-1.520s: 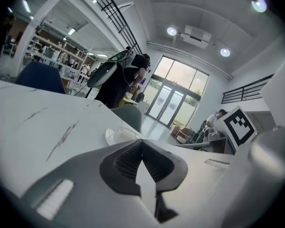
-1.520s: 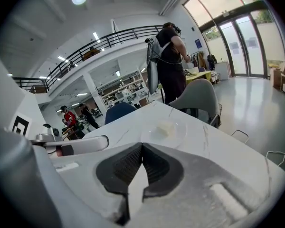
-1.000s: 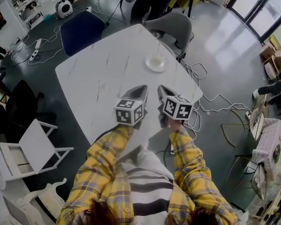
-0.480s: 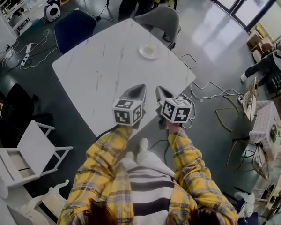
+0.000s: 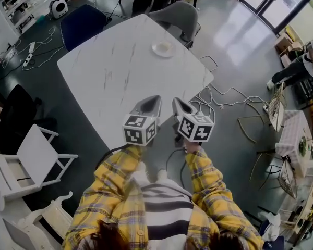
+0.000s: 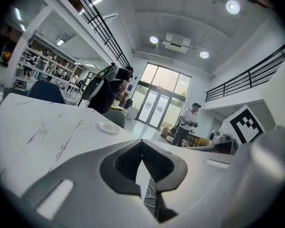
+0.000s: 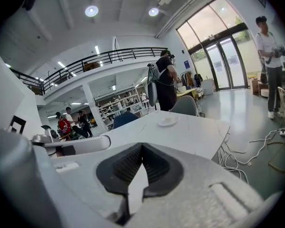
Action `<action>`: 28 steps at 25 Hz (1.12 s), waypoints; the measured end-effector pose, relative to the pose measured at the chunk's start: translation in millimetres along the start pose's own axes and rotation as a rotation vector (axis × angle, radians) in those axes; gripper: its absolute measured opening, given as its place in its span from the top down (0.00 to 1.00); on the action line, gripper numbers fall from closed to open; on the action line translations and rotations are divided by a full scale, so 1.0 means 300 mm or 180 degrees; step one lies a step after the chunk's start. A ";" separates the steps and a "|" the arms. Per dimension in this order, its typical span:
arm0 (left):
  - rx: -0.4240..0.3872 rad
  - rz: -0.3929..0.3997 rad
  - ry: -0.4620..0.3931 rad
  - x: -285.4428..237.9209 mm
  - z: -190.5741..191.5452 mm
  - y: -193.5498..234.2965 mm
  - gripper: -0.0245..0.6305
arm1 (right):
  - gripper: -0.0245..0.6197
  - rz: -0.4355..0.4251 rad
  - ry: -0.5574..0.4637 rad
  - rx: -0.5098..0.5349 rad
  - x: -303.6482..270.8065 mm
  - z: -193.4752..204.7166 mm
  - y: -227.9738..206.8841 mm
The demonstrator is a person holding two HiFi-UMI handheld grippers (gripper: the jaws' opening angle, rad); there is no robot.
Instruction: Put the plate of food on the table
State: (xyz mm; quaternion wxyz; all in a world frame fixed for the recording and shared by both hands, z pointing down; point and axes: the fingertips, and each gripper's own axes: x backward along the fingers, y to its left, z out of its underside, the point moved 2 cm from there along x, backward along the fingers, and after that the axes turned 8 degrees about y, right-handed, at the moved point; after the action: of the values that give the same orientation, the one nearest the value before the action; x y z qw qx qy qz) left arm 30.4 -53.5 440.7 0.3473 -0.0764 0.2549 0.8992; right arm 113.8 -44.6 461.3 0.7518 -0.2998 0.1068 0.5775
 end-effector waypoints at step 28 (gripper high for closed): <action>0.0135 -0.0100 -0.0213 0.225 0.244 -0.502 0.97 | 0.96 -0.0372 -0.0105 0.0139 0.548 0.264 -0.033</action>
State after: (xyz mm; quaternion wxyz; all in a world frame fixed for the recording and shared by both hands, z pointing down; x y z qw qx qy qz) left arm 82.8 118.2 421.4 0.3712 -0.0429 0.2609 0.8901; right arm 159.2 131.5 444.4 0.7923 -0.2795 0.0893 0.5350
